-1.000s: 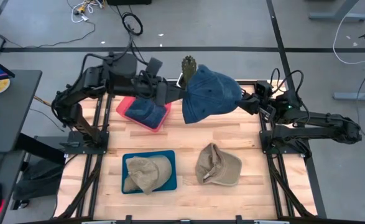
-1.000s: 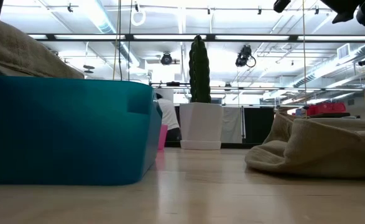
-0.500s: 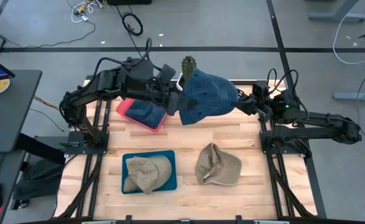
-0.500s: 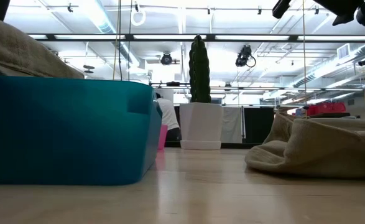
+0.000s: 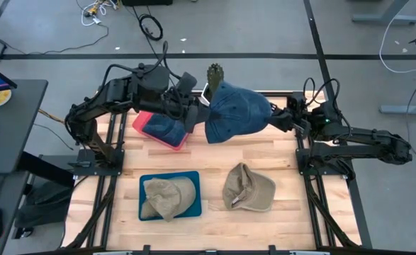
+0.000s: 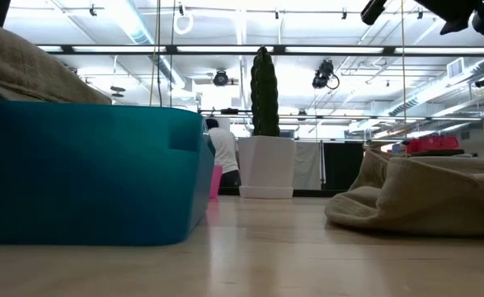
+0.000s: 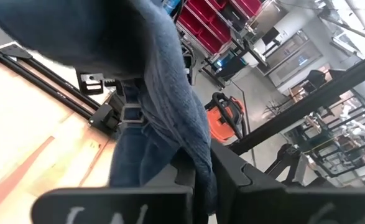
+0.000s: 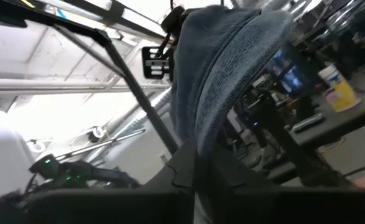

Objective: Pick & Place hat
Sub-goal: Put the blue cap into the pink bin

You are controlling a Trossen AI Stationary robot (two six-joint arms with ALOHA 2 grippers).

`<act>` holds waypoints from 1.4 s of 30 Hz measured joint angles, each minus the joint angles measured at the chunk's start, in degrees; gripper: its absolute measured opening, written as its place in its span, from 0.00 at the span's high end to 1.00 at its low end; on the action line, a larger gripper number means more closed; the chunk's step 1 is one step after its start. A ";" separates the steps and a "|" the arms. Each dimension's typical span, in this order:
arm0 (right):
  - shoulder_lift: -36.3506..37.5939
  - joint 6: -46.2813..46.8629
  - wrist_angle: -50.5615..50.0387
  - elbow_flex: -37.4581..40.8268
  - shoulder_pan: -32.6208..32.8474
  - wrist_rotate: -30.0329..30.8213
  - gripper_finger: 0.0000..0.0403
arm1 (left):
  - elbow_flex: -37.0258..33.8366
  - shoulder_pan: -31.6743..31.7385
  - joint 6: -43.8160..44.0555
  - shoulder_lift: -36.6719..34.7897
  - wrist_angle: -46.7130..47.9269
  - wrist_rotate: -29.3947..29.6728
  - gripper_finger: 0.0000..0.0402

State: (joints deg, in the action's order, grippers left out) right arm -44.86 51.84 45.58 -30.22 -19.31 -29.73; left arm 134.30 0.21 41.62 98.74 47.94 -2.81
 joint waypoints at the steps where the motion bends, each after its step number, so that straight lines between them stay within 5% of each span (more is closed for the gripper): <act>1: 0.00 0.44 0.02 0.00 0.00 -0.80 0.93 | 0.00 0.00 -0.53 0.00 0.00 0.00 0.95; 12: 0.00 6.25 0.13 0.00 -0.02 -8.27 0.51 | -0.01 -0.02 -1.59 -0.78 5.23 -0.46 0.95; 18: 0.00 7.70 -0.33 0.00 -0.01 -10.43 0.37 | -0.04 -0.01 -2.40 -1.86 13.67 -0.42 0.95; 42: 0.02 7.23 -6.01 0.00 -0.02 -11.72 0.35 | 0.00 6.17 -13.53 -4.02 41.23 8.15 0.95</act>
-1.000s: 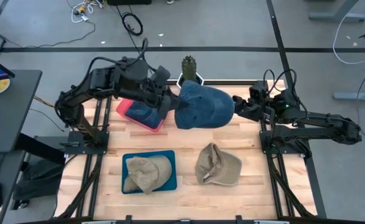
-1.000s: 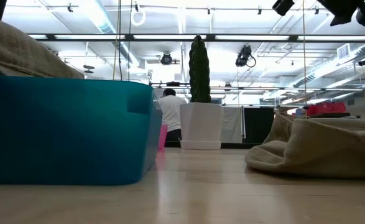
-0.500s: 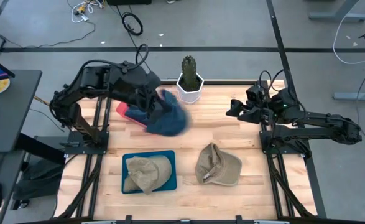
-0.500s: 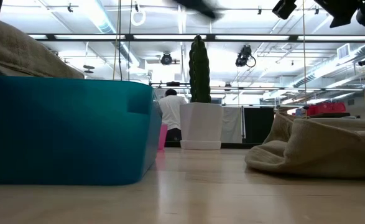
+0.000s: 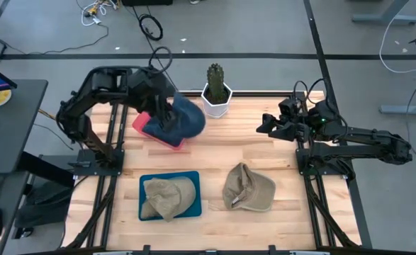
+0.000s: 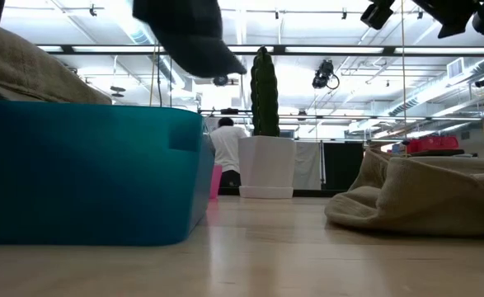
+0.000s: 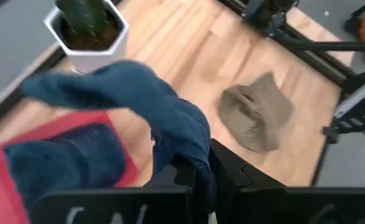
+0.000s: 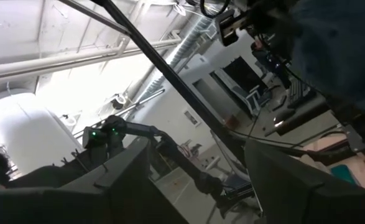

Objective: Pick & Place hat
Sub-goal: Put the blue cap into the pink bin

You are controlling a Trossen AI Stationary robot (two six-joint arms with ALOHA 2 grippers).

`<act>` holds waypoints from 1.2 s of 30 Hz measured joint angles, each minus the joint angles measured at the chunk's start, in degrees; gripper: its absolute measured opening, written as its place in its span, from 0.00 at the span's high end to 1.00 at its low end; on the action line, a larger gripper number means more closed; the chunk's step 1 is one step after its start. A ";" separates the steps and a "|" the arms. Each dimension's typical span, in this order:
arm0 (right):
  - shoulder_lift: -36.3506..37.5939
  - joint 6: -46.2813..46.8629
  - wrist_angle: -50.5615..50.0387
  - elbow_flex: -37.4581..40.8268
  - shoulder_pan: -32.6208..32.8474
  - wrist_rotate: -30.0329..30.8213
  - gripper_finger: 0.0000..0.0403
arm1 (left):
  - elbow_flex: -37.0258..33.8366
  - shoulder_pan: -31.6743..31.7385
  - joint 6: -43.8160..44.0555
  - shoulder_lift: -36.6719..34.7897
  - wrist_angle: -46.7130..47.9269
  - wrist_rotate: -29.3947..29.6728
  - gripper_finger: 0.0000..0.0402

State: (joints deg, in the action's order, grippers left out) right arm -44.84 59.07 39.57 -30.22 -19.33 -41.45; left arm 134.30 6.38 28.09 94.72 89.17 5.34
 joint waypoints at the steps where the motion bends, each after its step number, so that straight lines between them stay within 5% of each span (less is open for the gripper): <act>1: -0.02 0.00 -0.23 0.00 0.02 0.02 0.35 | 0.00 0.61 -1.13 0.00 0.10 0.04 0.95; 10: -0.02 -1.07 -1.07 0.00 0.02 1.48 0.35 | -2.84 5.54 -9.09 0.47 0.83 0.02 0.95; 26: -0.04 -1.52 -2.11 0.00 0.04 2.31 0.35 | -21.71 15.41 -21.57 0.52 -1.76 -2.47 0.95; 36: -0.04 -1.91 -2.51 0.00 0.04 3.47 0.35 | -31.92 17.94 -23.44 0.46 -11.18 -7.83 0.95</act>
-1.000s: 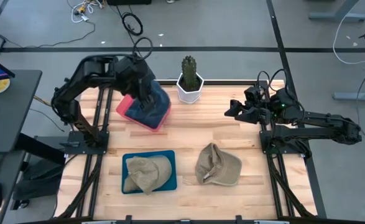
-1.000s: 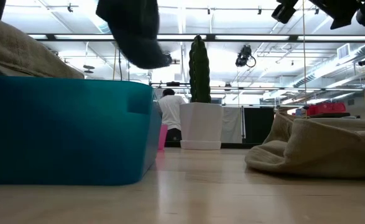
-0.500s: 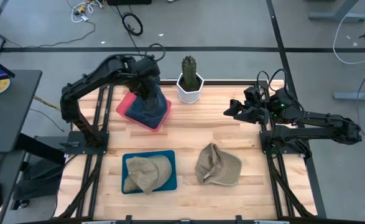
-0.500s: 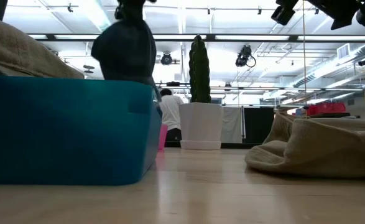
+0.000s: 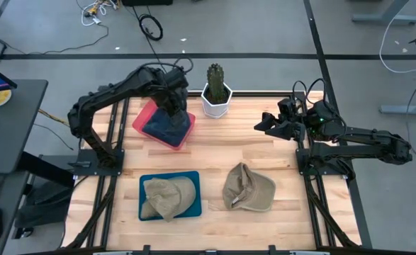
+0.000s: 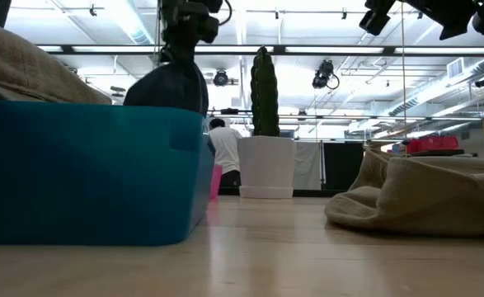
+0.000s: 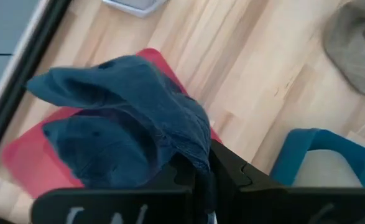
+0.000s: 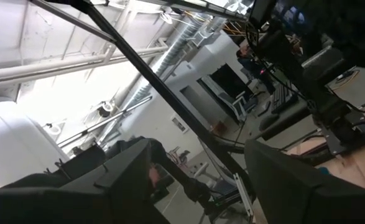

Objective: Pick & Place hat
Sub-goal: Put the blue cap into the pink bin

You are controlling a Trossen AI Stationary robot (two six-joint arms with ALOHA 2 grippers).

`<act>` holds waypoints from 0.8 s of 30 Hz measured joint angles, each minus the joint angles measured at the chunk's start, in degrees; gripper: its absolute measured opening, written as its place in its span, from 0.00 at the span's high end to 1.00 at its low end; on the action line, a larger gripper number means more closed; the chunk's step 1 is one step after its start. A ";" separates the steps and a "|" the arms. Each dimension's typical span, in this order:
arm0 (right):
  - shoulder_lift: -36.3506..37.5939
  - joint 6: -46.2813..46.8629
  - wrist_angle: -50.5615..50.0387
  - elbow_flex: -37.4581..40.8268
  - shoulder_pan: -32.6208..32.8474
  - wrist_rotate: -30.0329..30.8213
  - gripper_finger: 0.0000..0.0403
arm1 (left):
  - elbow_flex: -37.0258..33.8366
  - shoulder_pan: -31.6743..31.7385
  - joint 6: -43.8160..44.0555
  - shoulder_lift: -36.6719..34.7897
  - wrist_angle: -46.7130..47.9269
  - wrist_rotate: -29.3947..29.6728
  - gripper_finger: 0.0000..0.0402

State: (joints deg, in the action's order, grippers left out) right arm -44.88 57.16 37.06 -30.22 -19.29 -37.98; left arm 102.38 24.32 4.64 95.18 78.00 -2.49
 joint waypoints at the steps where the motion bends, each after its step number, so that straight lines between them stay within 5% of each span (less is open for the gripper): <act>1: 0.00 0.00 0.00 0.00 0.00 0.00 0.35 | -0.73 0.01 0.01 0.00 -0.23 -0.34 0.95; 18: 0.00 -0.65 -1.64 0.00 -0.02 1.60 0.35 | -12.28 1.42 2.45 -0.04 -3.32 -0.85 0.95; 24: 0.00 -0.65 -1.64 0.00 -0.02 2.17 0.35 | -12.34 1.10 3.26 -0.42 -8.67 -6.35 0.95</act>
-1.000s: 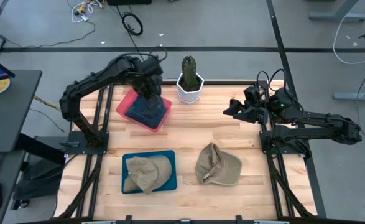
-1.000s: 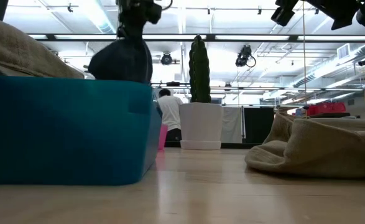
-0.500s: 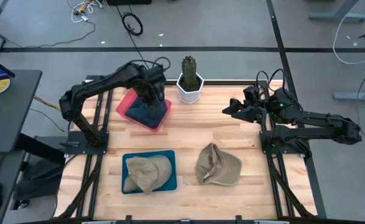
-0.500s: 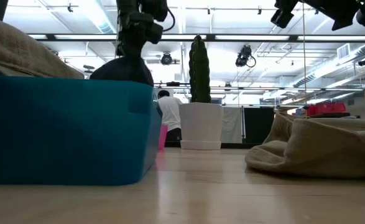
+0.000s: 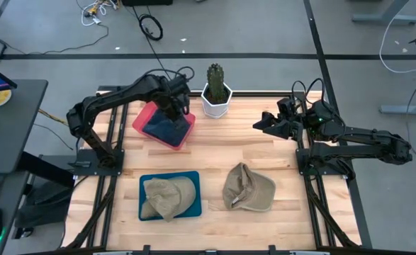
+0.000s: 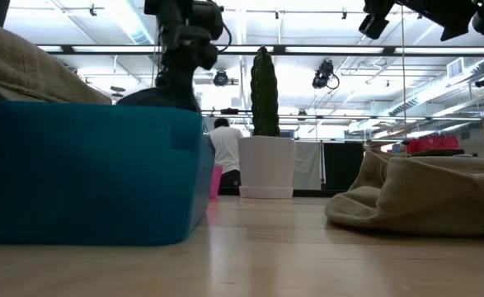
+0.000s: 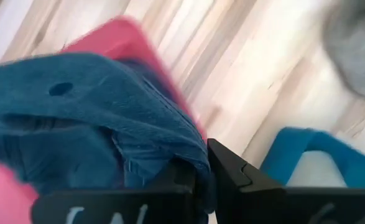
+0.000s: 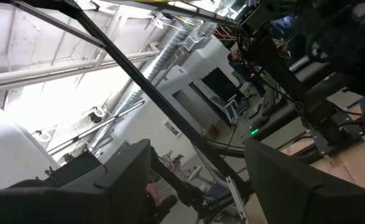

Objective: Pick & Place hat
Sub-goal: Put the blue cap into the pink bin

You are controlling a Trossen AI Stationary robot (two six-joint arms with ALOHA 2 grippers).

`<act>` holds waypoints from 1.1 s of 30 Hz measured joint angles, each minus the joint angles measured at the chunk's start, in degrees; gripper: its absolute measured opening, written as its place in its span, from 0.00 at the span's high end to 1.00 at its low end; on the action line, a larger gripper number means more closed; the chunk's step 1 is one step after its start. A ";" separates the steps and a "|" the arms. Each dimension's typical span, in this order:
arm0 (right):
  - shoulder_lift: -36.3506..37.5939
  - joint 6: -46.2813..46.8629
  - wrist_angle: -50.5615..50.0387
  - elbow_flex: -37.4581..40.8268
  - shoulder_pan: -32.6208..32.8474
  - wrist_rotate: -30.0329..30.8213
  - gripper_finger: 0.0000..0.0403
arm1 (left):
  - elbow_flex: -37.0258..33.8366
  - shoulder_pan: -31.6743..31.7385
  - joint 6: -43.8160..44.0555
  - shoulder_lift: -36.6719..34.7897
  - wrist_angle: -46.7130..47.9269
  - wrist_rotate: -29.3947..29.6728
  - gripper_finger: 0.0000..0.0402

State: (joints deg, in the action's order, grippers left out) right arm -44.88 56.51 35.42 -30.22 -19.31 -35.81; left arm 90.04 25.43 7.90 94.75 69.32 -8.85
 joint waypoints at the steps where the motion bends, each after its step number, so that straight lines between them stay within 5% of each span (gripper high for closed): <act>1: 0.00 0.00 0.00 0.00 0.00 0.02 0.35 | 0.06 -0.18 0.00 -0.08 -0.85 -0.11 0.95; 16: 0.00 0.39 0.00 0.00 0.02 0.44 0.35 | -0.88 3.48 -3.53 -0.04 -3.95 3.76 0.95; 26: 0.00 0.42 -0.02 0.00 0.02 1.05 0.35 | -4.98 0.65 6.56 -0.04 -14.40 1.08 0.95; 33: 0.00 0.40 -0.10 0.00 0.00 1.05 0.35 | -5.07 -0.98 13.17 -0.28 -14.18 4.37 0.95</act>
State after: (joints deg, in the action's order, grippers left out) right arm -44.88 56.92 35.32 -30.22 -19.31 -34.76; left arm 84.97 24.44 21.07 94.47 55.14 -4.47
